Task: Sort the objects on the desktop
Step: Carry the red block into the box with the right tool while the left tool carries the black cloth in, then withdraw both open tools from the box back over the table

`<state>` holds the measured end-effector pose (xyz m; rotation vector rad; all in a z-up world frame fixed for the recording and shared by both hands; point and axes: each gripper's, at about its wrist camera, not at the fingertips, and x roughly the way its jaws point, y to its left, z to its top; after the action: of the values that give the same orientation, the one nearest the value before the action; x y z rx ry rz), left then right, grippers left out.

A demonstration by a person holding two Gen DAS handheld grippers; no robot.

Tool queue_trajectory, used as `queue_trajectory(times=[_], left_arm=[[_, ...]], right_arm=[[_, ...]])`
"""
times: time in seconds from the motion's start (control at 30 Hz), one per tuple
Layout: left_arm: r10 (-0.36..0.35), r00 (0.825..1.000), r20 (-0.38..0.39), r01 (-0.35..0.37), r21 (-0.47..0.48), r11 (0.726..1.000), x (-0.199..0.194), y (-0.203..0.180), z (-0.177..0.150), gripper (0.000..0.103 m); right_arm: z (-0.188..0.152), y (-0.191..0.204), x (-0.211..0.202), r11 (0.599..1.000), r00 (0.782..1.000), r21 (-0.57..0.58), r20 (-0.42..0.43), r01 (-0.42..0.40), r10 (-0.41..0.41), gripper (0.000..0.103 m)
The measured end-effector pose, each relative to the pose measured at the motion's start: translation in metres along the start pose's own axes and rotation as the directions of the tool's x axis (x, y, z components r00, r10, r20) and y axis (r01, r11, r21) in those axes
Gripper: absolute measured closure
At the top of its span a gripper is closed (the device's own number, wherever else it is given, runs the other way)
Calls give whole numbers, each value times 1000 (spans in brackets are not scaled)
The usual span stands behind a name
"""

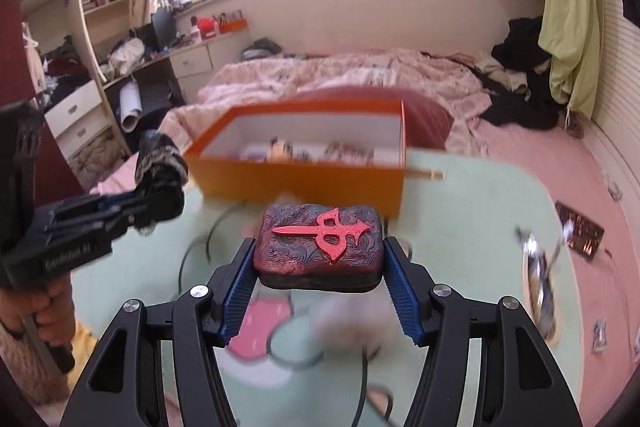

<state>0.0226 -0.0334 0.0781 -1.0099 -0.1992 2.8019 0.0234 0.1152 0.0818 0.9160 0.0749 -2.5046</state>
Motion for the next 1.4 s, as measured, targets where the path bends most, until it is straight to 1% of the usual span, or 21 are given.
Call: queue_trajectory(times=[0.1,0.17,0.27,0.33,0.43,0.47,0.5,0.53,0.57,0.6,0.63,0.73,0.8,0.87,1.0,1.1,1.17,1.3,1.33,1.37,1.4], left_arm=[[-9,1000,13,9,3,1000,10,1,26,77],[2,1000,3,-2,-4,1000,28,5,47,77],[52,999,-15,-53,-17,998,59,11,68,77],[54,998,-16,-55,-38,998,78,16,78,75],[45,999,1,-45,-47,998,87,15,82,66],[60,998,6,-60,-56,997,87,16,81,58],[68,998,8,-67,-64,996,85,16,80,52],[72,997,16,-71,-70,995,82,17,78,41],[78,997,30,-75,-74,994,78,18,74,29],[78,996,44,-74,-75,994,71,19,69,25],[74,996,48,-71,-72,995,69,21,68,23],[64,997,32,-62,-56,996,55,17,54,23],[56,998,21,-55,-40,998,45,9,42,23],[53,999,5,-53,-18,998,35,-2,27,23],[42,998,-48,-41,31,999,27,-20,-5,23],[48,992,-113,-41,64,997,30,-31,-30,23],[71,987,-147,-58,90,994,36,-37,-44,23],[118,974,-195,-101,98,990,46,-37,-53,23],[130,969,-210,-112,97,989,49,-36,-55,21],[160,968,-195,-141,109,984,49,-36,-58,14],[154,969,-195,-137,100,986,49,-35,-59,12]], right_arm=[[38,-1,18,1000,1000,-3,11,-5,5,42],[61,-1,37,1000,1000,-4,-3,-10,10,42],[83,1,70,999,999,-20,-34,35,-36,42],[92,2,87,998,997,-27,-47,61,-63,41],[101,-1,107,994,991,-29,-83,101,-103,36],[101,-4,108,994,990,-21,-87,110,-111,35],[101,-7,106,993,990,-9,-82,116,-117,30],[99,-10,101,992,990,6,-73,124,-123,26],[96,-14,96,992,991,14,-61,123,-122,18],[92,-17,90,993,993,26,-43,114,-113,13],[88,-20,82,994,994,42,-26,104,-103,13],[69,-26,60,993,996,78,-9,84,-83,12],[52,-29,45,993,998,100,-10,63,-62,12],[34,-28,29,992,998,115,-10,60,-60,12],[-3,-25,4,991,999,126,-19,51,-50,12],[-29,-19,-3,993,997,99,-51,68,-63,12],[-47,-15,-4,993,993,80,-80,90,-83,12],[-68,-14,4,990,985,56,-128,127,-119,12],[-72,-13,9,990,981,42,-147,134,-126,12],[-74,-14,12,990,979,39,-163,133,-125,12],[-77,-15,17,991,976,42,-185,127,-117,8]])
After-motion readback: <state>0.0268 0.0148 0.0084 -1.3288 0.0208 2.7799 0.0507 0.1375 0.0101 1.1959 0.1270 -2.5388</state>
